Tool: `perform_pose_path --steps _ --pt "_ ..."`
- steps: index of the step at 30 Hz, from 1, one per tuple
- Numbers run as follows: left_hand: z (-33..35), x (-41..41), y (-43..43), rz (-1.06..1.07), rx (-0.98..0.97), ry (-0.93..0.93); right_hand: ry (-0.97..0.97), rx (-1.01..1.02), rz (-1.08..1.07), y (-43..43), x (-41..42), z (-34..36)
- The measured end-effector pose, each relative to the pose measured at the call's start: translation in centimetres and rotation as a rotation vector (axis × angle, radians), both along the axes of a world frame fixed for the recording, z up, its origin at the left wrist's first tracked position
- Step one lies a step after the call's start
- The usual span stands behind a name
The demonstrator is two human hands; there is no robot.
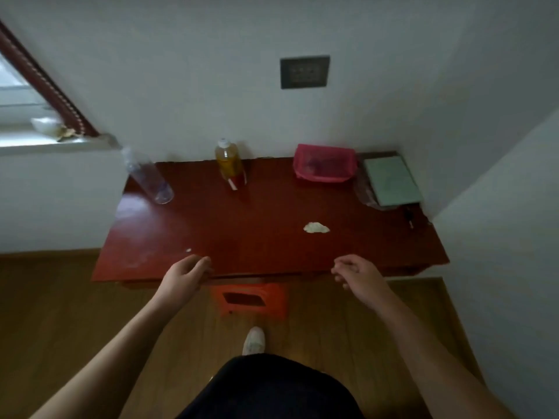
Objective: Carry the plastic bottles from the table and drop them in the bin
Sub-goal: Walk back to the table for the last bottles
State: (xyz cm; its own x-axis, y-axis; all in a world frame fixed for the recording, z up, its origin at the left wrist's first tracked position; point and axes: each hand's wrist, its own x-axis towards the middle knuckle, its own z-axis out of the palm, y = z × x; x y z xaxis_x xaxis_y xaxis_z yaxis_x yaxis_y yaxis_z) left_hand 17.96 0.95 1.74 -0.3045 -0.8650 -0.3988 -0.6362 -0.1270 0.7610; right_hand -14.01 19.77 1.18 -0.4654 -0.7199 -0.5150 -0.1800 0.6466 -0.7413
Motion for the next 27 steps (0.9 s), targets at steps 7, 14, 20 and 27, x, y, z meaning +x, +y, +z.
perform_pose_path --steps 7,14,20,27 --pt "0.2 4.9 -6.1 0.174 -0.003 0.059 0.044 -0.047 0.104 -9.5 2.7 1.6" --pt "-2.0 7.7 -17.7 0.343 -0.019 0.040 0.050 -0.081 0.148 -21.4 6.0 2.2" --pt "-1.3 5.3 -25.9 0.358 -0.103 0.058 0.171 -0.135 0.029 -31.5 7.4 2.5" --pt "-3.6 5.4 -31.0 0.330 -0.075 0.189 0.265 -0.129 0.024 -38.3 7.3 1.9"
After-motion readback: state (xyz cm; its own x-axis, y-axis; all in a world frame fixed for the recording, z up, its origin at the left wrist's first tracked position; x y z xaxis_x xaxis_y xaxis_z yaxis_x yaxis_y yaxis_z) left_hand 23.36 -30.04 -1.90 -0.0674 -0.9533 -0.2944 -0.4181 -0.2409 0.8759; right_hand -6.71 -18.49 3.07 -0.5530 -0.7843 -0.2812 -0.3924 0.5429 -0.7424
